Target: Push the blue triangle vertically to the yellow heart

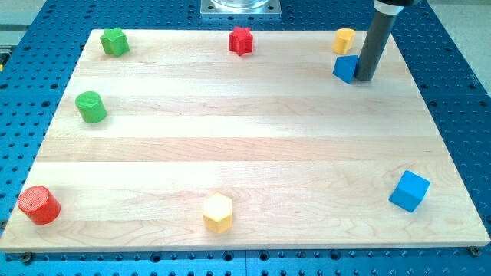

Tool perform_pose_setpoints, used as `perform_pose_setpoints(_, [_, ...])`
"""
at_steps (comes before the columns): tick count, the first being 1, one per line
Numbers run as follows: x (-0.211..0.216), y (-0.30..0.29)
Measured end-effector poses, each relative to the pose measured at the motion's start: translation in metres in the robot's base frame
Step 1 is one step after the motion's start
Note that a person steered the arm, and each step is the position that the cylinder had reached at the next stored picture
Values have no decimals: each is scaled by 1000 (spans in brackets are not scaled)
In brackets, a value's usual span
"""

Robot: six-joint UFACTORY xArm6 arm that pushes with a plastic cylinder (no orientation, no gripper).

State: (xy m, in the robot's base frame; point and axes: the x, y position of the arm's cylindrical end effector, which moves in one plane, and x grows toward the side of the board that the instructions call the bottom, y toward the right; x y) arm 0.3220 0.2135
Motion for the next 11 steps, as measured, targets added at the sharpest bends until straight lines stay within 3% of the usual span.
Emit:
perform_pose_setpoints(1, [14,-11])
perform_pose_setpoints(2, [43,-101])
perform_pose_setpoints(4, [-6,-61])
perform_pose_setpoints(8, [-5,-29])
perform_pose_setpoints(9, [17,-35])
perform_pose_setpoints(10, [76,13])
perform_pose_setpoints(11, [168,24])
